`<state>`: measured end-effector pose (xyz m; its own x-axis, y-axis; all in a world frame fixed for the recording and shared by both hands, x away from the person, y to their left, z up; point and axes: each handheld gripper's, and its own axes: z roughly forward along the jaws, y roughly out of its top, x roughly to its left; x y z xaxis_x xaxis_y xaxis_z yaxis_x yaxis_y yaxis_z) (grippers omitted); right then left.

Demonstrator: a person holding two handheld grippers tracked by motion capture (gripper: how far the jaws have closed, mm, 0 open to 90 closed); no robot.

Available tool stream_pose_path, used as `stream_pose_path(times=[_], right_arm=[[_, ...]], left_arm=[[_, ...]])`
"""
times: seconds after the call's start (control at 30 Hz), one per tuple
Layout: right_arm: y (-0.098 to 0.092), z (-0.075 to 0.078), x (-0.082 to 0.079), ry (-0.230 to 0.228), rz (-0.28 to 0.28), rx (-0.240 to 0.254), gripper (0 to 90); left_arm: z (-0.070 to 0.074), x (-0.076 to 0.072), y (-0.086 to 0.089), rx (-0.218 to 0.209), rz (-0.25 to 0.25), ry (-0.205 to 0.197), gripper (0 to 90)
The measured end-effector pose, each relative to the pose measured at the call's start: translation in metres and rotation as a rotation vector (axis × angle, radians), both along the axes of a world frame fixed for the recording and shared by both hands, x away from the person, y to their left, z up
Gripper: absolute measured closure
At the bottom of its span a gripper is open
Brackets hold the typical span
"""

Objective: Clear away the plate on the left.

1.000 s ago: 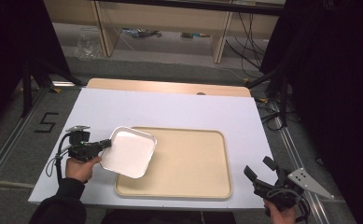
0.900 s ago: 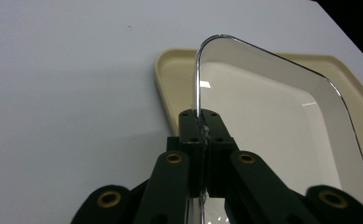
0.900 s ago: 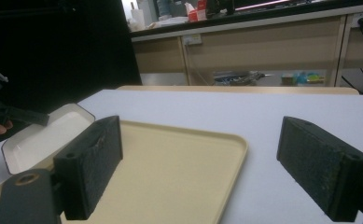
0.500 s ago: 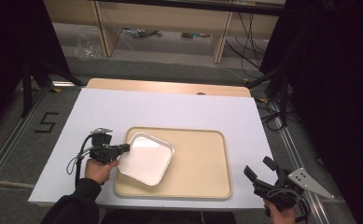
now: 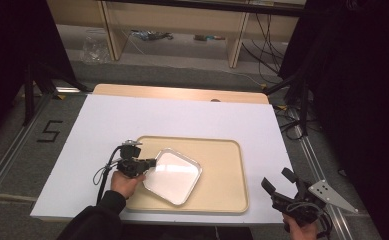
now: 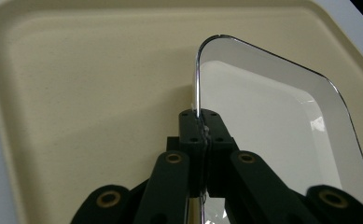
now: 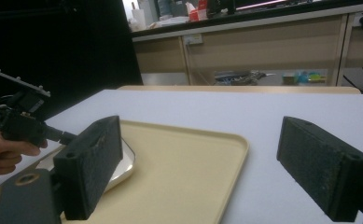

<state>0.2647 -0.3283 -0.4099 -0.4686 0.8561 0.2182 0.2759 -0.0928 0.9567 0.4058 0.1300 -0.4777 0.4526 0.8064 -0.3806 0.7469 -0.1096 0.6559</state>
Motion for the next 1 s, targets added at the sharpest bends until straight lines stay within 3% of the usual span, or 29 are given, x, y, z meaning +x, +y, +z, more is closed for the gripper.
stream_pose_path(times=[0.37,0.4,0.43,0.57,0.67,0.7,0.73,0.77,0.8,1.0], right_arm=[[0.000,0.000,0.001,-0.013,0.009,-0.003,15.1],[-0.002,0.000,0.002,-0.028,0.006,-0.027,15.1],[0.000,0.000,0.000,-0.002,0.011,0.005,15.1],[-0.002,0.000,0.001,-0.015,-0.004,-0.017,15.1],[0.000,0.000,0.000,0.001,0.001,0.004,15.1],[0.000,0.000,0.000,0.003,0.002,0.004,15.1],[0.000,0.000,0.000,0.004,0.006,0.005,15.1],[0.000,0.000,0.000,0.004,0.009,0.007,15.1],[0.000,0.000,0.000,0.003,0.009,0.008,15.1],[-0.002,-0.001,0.001,-0.020,0.003,-0.010,15.1]], left_arm=[[-0.006,-0.006,-0.020,0.005,-0.036,0.038,86.8],[-0.008,-0.007,-0.020,0.016,-0.052,0.050,86.3],[-0.008,-0.008,-0.020,0.019,-0.059,0.058,85.9],[-0.007,-0.012,-0.021,0.050,-0.093,0.055,83.7],[-0.007,-0.014,-0.020,0.066,-0.144,0.045,82.1],[-0.006,-0.014,-0.018,0.091,-0.178,0.020,81.3],[-0.005,-0.016,-0.018,0.109,-0.180,0.021,80.6],[-0.005,-0.017,-0.017,0.113,-0.185,0.024,80.0],[-0.003,-0.021,-0.017,0.100,-0.151,0.069,79.6],[-0.001,-0.027,-0.013,0.111,-0.164,0.097,77.8]])
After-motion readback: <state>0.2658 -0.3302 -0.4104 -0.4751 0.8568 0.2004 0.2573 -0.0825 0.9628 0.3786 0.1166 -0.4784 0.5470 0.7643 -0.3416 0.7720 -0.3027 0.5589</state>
